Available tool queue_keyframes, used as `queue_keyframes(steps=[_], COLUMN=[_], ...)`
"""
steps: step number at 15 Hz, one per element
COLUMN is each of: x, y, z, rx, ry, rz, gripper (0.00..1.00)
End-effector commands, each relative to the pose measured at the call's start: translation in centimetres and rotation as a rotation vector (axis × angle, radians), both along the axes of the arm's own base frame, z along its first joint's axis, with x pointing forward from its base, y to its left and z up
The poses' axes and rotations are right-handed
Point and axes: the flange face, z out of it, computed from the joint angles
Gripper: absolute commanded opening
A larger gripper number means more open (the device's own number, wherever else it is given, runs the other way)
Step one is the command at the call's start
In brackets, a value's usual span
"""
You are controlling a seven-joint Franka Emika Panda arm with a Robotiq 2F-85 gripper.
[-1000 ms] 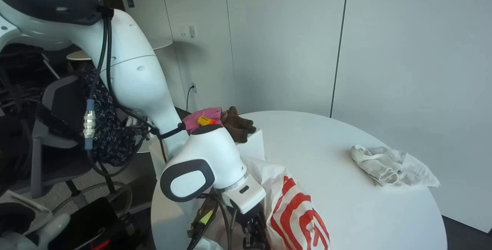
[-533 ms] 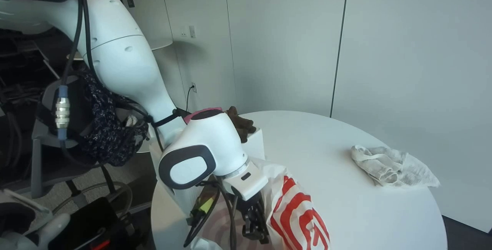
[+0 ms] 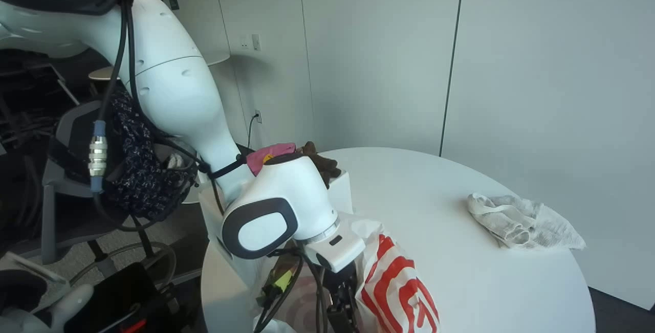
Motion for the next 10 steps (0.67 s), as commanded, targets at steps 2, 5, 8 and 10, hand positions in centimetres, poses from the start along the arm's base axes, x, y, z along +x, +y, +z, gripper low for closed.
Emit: queue_keyframes(steps=[2,5,8,10], x=[1.2,2.0,2.7,3.1], y=[-1.9,-2.9,-3.9,-4.5], z=[-1.7,-2.5,-3.4,-3.9], rx=[-0.054,-0.073,-0.093,-0.099], ry=[0.005,0.003,-0.004,-0.004], rz=[-0.029,-0.036,-0.046,-0.048], gripper=[1.0,1.0,1.0,1.0])
